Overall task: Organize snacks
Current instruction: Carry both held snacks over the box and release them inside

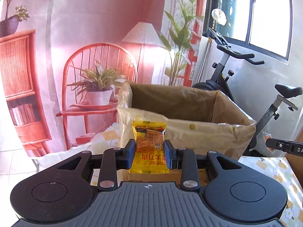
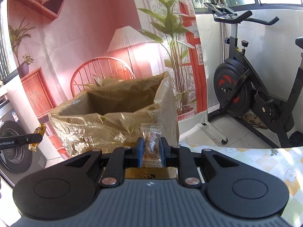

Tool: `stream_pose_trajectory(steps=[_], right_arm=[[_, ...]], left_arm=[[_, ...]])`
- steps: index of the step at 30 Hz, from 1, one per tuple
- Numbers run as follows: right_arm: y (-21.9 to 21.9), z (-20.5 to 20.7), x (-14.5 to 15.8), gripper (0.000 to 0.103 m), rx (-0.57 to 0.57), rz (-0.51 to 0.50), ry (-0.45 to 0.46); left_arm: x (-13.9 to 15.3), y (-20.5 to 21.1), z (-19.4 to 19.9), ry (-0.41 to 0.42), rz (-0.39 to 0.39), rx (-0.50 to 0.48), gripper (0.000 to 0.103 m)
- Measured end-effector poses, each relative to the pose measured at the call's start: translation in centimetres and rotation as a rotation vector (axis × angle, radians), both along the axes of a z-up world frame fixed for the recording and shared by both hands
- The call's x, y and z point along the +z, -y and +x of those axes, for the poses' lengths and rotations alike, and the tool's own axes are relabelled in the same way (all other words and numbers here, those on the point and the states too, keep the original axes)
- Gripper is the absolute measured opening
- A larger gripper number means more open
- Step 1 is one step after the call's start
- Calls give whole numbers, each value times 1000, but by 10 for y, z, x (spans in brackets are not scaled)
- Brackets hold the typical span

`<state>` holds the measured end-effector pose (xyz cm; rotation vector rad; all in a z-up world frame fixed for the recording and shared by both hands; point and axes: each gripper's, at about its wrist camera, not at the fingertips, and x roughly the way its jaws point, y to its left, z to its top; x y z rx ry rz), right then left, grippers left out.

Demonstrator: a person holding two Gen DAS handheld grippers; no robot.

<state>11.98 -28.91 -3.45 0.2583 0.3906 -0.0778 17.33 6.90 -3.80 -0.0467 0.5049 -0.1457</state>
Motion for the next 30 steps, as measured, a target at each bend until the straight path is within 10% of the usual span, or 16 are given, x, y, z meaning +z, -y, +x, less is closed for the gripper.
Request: stream_pose_trajectory(steps=[7,16,20,25,30], right_arm=[[-7,72,35,19,3,-58,-7],[-4,138,12,21,-38,-26,-141],[0,137,8,34,-62,-31,-159],[-4,116,15,36,-46,-64,-152],[-11,86,25,59,-35,-65,-124]], left_arm=[[48,24,65,44,11,-46,34],[27,63,141,-34,56,-101,36],[18,66,143,-35,91,-119,70],[24,53,120,-39,91,-120,70],[32,39,97,-40,93,-96,73]])
